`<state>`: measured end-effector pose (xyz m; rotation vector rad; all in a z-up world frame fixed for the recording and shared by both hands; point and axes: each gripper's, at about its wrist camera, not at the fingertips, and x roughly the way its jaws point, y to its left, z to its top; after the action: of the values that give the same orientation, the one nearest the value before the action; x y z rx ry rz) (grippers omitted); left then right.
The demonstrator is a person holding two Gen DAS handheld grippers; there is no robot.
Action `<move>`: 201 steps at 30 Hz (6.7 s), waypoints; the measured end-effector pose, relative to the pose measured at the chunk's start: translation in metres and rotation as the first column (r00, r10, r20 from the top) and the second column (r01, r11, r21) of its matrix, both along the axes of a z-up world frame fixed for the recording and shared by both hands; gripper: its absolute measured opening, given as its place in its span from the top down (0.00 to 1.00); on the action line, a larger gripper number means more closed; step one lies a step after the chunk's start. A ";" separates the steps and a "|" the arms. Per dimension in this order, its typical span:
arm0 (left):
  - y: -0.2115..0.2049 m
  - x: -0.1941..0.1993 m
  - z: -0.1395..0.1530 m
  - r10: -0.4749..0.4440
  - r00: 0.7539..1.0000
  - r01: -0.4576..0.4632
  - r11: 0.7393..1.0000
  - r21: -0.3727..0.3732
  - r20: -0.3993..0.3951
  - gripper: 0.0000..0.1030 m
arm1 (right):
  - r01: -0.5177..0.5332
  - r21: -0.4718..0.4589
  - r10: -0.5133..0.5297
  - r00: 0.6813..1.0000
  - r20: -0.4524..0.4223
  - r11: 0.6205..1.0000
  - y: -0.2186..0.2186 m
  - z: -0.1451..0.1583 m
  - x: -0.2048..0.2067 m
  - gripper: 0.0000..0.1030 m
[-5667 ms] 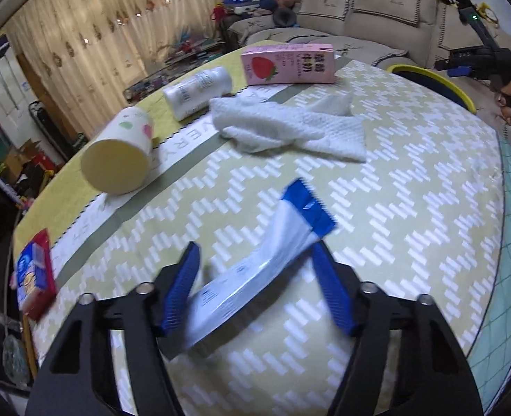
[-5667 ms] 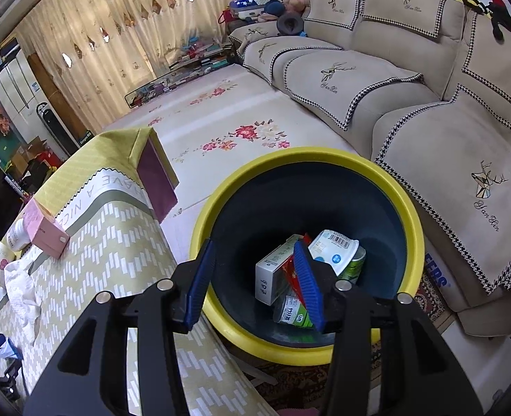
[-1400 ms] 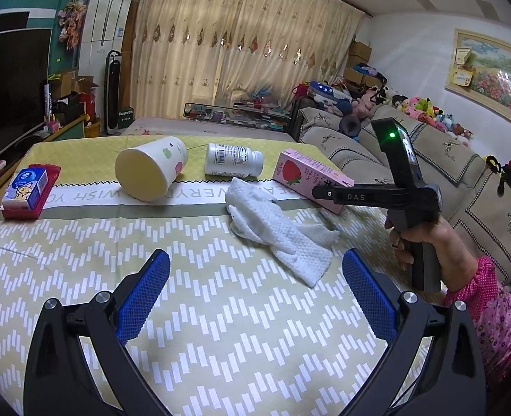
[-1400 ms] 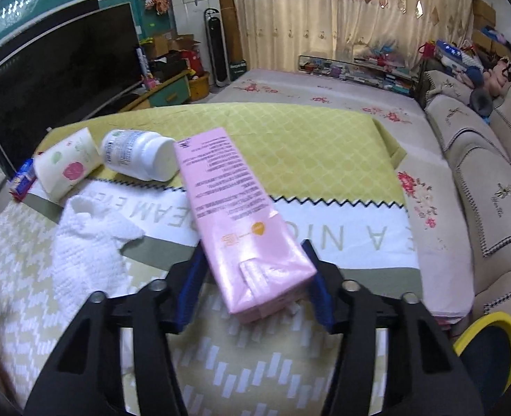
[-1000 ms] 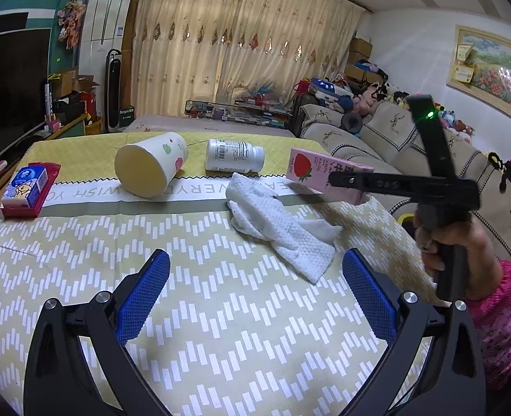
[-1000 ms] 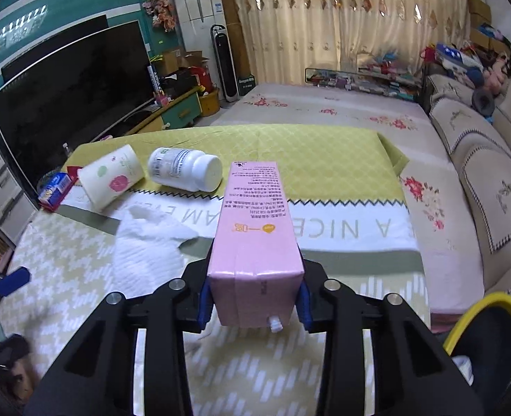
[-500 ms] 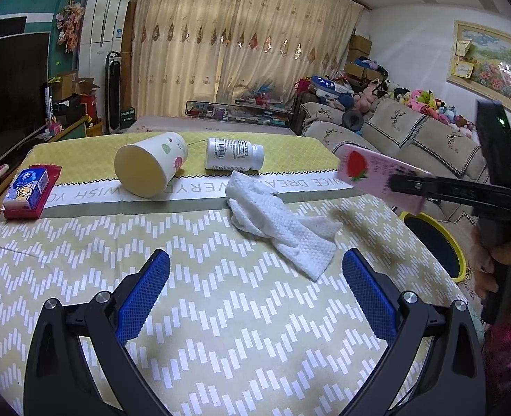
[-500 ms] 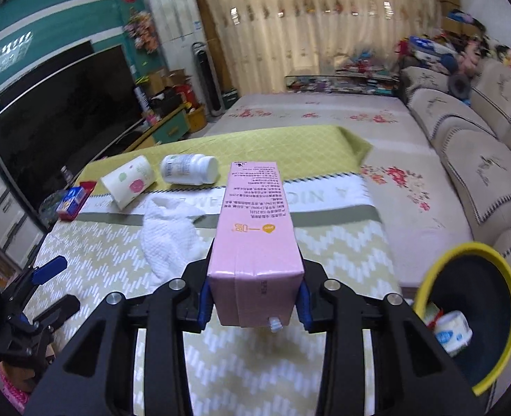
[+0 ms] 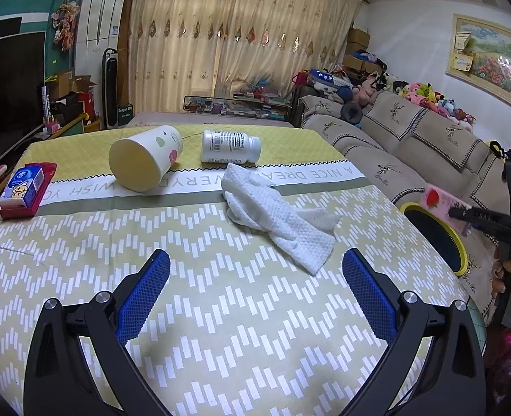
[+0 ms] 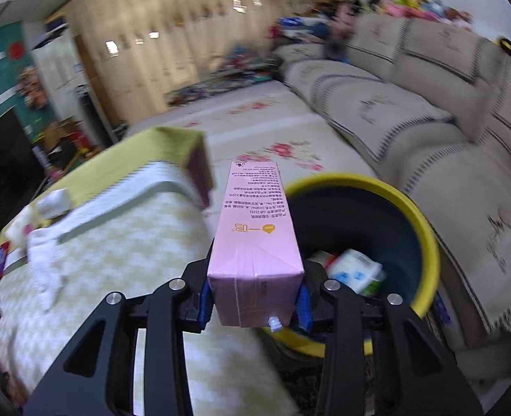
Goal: Collect trash
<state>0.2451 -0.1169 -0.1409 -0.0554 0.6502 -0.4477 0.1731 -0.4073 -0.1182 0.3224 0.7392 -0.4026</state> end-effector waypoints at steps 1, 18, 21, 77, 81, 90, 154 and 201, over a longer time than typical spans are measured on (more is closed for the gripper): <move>0.000 0.000 0.000 0.001 1.000 -0.001 1.000 0.003 0.000 0.05 | 0.016 0.000 -0.016 1.000 -0.009 1.000 -0.006 -0.003 -0.001 0.65; -0.037 0.026 0.001 -0.062 0.987 0.072 0.996 0.061 -0.149 0.05 | 0.063 0.048 -0.063 0.998 -0.003 0.997 -0.025 -0.020 -0.017 0.49; -0.046 0.046 -0.001 -0.061 0.978 0.079 0.994 0.080 -0.197 0.05 | 0.061 0.056 -0.061 0.998 0.002 0.997 -0.025 -0.019 -0.020 0.49; -0.347 0.013 0.055 -0.539 0.826 0.563 0.792 0.236 -0.164 0.84 | 0.223 0.108 -0.233 0.967 0.098 0.969 -0.102 -0.008 -0.124 0.49; -0.401 0.006 0.042 -0.574 0.798 0.602 0.754 0.263 -0.182 0.84 | 0.238 0.118 -0.249 0.964 0.096 0.964 -0.112 -0.011 -0.133 0.49; -0.450 0.029 0.020 -0.540 0.804 0.592 0.766 0.252 -0.249 0.37 | 0.242 0.121 -0.254 0.963 0.094 0.963 -0.117 -0.015 -0.137 0.49; 0.100 0.092 -0.003 0.231 0.971 -0.237 0.965 -0.110 -0.061 0.05 | -0.453 -0.084 0.434 0.884 -0.174 0.888 0.304 -0.011 0.289 0.19; 0.066 0.090 -0.013 0.161 0.986 -0.162 0.986 -0.027 -0.047 0.05 | 0.235 -0.003 -0.231 0.955 -0.187 0.972 -0.031 -0.051 0.041 0.22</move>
<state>0.3347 -0.0511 -0.1536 -0.1471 0.6768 -0.3004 0.2144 -0.4384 -0.1691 0.3955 0.8920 -0.6562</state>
